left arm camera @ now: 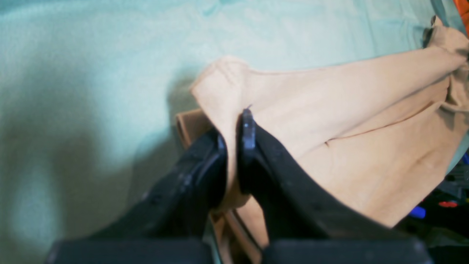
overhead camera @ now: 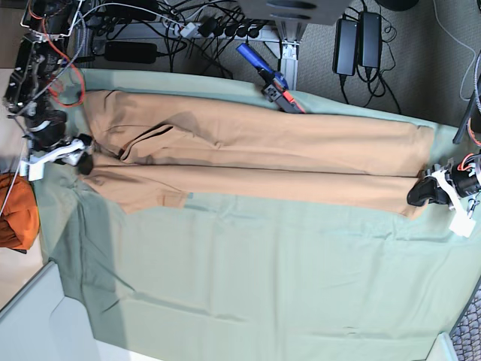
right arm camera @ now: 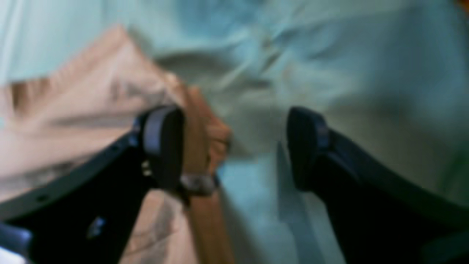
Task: Fold the T-shirt properly
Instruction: 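Lower the fold and reposition the right gripper at the shoulder fold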
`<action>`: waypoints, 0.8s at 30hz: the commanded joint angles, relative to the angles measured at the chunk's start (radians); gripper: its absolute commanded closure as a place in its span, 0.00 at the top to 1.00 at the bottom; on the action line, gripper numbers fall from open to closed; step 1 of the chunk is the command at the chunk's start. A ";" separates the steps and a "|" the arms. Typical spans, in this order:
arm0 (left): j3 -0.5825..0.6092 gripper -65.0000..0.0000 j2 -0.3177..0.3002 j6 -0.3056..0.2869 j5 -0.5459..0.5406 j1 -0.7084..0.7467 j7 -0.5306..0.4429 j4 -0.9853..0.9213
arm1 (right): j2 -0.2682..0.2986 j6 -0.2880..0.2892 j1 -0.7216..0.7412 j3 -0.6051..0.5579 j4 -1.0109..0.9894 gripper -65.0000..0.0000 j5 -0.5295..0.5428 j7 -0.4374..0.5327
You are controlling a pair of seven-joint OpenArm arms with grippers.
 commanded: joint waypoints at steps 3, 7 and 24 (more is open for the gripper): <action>-0.007 0.00 -0.022 -0.017 -0.021 -0.014 -0.018 0.016 | 0.027 0.101 0.061 0.036 0.023 0.66 0.030 0.029; -0.007 0.00 -0.019 -0.017 -0.031 -0.014 -0.018 0.016 | 0.018 0.101 0.133 0.010 0.023 0.66 0.023 0.026; -0.007 0.00 -0.011 -0.017 -0.031 -0.014 -0.018 0.016 | -0.024 0.101 0.175 -0.006 0.022 0.66 -0.011 0.033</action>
